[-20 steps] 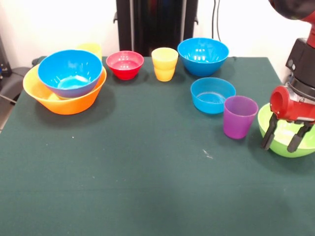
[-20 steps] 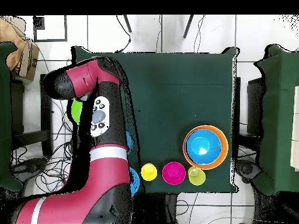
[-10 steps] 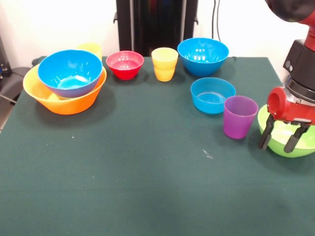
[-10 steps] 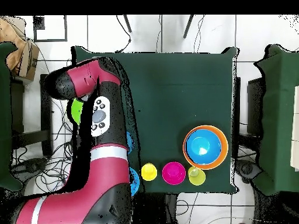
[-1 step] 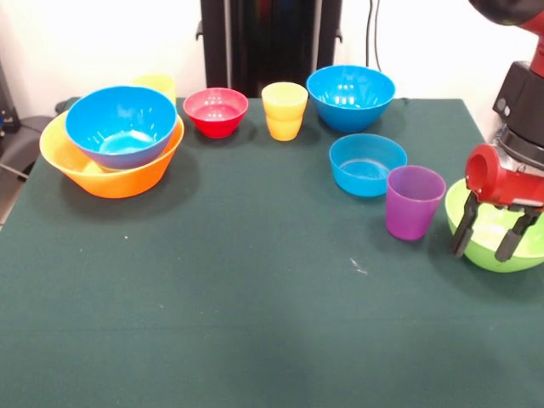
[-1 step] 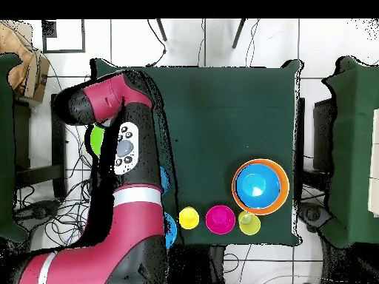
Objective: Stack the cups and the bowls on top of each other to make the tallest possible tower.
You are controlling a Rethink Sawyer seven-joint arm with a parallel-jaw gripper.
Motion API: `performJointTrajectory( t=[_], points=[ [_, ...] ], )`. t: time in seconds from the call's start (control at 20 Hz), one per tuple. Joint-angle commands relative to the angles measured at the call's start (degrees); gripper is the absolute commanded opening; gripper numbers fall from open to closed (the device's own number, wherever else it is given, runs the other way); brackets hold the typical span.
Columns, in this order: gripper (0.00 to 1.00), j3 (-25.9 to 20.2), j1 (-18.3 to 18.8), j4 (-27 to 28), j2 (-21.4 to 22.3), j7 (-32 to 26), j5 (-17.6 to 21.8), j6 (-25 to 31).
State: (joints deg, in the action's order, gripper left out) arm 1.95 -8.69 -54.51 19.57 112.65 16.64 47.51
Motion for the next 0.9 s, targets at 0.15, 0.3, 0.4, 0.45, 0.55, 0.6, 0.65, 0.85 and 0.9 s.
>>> performJointTrajectory(
  t=[0.15, 0.3, 0.4, 0.45, 0.55, 0.6, 0.65, 0.85, 0.9],
  points=[
    [1.0, -5.8, -0.1, -12.3, 7.9, -9.2, 0.6, 1.6],
    [1.0, -6.6, 0.2, -15.6, 9.9, -9.7, 0.7, 0.6],
    [1.0, -6.8, 0.2, -16.4, 9.9, -9.2, 1.3, -0.8],
    [1.0, -6.8, 0.1, -16.1, 9.4, -8.9, 1.7, -1.1],
    [1.0, -6.9, 0.1, -16.5, 9.3, -8.4, 2.1, -1.6],
    [1.0, -6.9, 0.1, -16.6, 9.3, -8.3, 2.3, -1.7],
    [1.0, -7.0, 0.1, -15.8, 9.0, -8.4, 2.3, -1.2],
    [1.0, -7.1, 0.1, -15.3, 8.6, -7.9, 2.6, -0.9],
    [1.0, -7.0, 0.0, -15.1, 8.5, -7.8, 2.7, -0.9]
  ],
)
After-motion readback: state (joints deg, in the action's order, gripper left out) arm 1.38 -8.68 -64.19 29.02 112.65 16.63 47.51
